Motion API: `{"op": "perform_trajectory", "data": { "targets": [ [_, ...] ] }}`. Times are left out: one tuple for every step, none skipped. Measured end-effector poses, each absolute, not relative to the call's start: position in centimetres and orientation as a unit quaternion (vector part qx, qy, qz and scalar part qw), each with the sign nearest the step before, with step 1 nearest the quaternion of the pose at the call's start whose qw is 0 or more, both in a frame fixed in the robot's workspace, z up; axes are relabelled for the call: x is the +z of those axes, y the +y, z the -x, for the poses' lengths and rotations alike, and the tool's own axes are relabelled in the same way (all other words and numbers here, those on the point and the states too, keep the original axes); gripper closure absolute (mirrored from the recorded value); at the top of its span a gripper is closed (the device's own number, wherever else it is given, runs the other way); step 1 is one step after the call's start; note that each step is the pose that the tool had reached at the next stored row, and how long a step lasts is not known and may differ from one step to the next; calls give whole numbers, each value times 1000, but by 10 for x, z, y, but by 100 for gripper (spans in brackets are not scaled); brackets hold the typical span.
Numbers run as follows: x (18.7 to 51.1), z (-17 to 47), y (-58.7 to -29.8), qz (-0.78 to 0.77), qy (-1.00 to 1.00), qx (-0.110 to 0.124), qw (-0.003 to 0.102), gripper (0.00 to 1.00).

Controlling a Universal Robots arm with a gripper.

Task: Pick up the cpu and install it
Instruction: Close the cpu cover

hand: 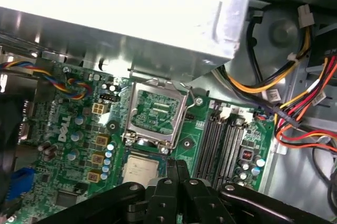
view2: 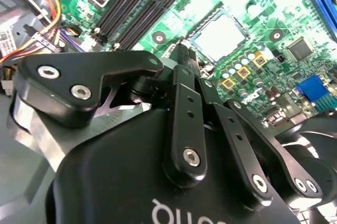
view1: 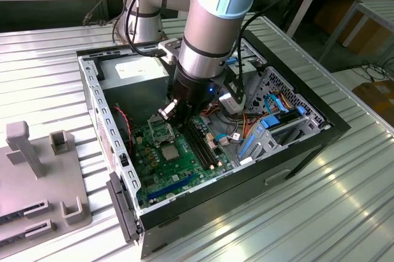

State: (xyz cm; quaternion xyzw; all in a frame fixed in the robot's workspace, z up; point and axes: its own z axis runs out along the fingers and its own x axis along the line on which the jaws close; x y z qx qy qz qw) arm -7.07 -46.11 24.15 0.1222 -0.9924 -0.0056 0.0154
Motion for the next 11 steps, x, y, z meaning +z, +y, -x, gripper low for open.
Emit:
{"op": "perform_trajectory", "data": {
  "targets": [
    [241,68,-460,-124,-992,-6,15,89],
    [241,68,-459,-126,-992,-6,15,89],
    [241,67,-459,-128,-992,-7,15,89],
    [241,67,-458,-130,-991,-7,15,89],
    [241,67,-458,-134,-991,-7,15,89],
    [241,67,-457,-145,-989,-7,15,89],
    [241,67,-458,-153,-988,-7,15,89],
    [241,67,-457,-165,-986,-7,16,89],
    [241,67,-457,-174,-985,-6,16,89],
    [241,67,-457,-183,-983,-6,16,89],
    [241,67,-457,-192,-981,-6,16,89]
  ]
}}
